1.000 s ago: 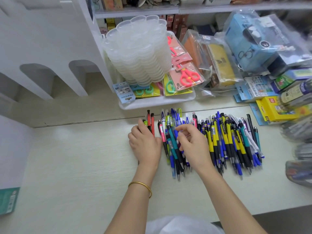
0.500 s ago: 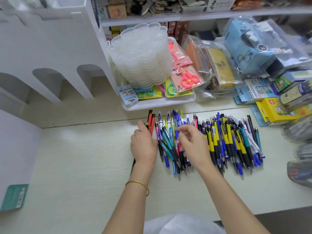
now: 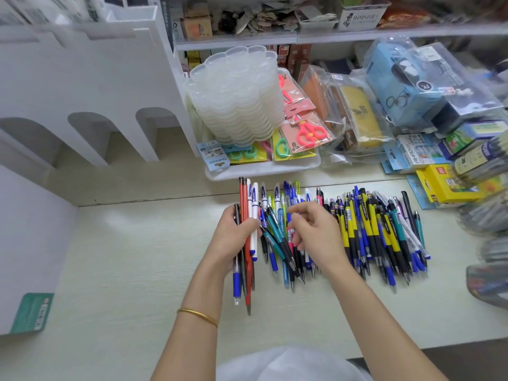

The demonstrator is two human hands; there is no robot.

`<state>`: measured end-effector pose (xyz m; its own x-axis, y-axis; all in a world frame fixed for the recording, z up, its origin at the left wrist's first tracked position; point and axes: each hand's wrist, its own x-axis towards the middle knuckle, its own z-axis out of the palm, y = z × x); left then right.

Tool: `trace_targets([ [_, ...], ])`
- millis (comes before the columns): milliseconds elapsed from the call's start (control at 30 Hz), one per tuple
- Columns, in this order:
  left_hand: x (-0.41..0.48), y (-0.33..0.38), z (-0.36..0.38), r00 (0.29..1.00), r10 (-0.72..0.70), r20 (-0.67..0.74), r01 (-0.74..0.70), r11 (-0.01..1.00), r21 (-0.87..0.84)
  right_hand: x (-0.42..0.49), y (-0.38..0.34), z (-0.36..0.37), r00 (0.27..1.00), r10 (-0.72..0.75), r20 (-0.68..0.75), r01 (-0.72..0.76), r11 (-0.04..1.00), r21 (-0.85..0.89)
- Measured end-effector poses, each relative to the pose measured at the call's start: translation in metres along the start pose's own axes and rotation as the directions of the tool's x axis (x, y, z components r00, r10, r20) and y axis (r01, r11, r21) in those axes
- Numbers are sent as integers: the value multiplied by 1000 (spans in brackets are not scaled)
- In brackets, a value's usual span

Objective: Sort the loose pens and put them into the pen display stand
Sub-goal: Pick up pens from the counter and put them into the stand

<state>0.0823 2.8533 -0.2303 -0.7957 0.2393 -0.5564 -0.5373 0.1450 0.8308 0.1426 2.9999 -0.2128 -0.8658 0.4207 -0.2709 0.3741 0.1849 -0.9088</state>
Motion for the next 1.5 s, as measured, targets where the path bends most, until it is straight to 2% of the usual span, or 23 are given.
trace_targets([
  [67,-5,8,2,999,26,33,-22,992,-125,-3,-4,5,999,9,42,-11,999,50],
  [133,-7,19,5,996,87,1,-85,976,-200,-4,-6,9,997,21,70,-27,995,95],
  [233,-13,45,10,968,221,-116,-244,939,-242,-6,-9,11,986,127,104,-149,959,241],
  [300,-19,63,15,917,322,-235,-374,899,-228,-11,-9,14,958,250,141,-283,904,322],
  [367,-24,78,20,834,436,-339,-510,842,-173,-21,-11,21,888,384,252,-459,764,453],
  [433,-35,86,28,745,549,-380,-623,776,-100,-32,-20,28,807,423,412,-588,511,627],
  [500,-49,88,36,677,642,-361,-694,720,-20,-37,-28,33,801,360,479,-584,291,758],
  [533,-58,87,41,649,682,-338,-724,690,1,-38,-32,32,816,335,471,-554,223,802],
  [633,-75,83,52,564,778,-278,-803,595,34,-38,-41,28,823,328,464,-524,122,843],
  [733,-84,79,57,517,818,-252,-831,551,81,-36,-45,24,798,318,513,-568,108,816],
  [833,-90,75,58,558,787,-264,-808,587,43,-33,-48,19,811,264,523,-568,134,812],
  [1000,-106,70,62,709,666,-233,-701,703,-124,-36,-57,4,876,154,458,-482,219,848],
  [1100,-120,68,67,716,655,-241,-693,709,-133,-51,-56,-4,865,133,484,-501,221,837],
  [1200,-133,63,74,710,642,-289,-695,705,-142,-71,-58,-9,855,88,511,-518,182,836],
  [1267,-141,55,80,714,623,-321,-690,704,-169,-80,-64,-11,875,30,483,-482,146,864],
  [1367,-150,40,86,727,573,-379,-658,739,-144,-90,-69,-6,868,-55,494,-487,100,868],
  [1433,-157,30,83,736,526,-426,-629,764,-142,-100,-68,0,845,-30,534,-530,88,843],
  [1500,-166,23,76,751,476,-457,-602,779,-176,-108,-61,9,821,24,571,-569,130,812],
])
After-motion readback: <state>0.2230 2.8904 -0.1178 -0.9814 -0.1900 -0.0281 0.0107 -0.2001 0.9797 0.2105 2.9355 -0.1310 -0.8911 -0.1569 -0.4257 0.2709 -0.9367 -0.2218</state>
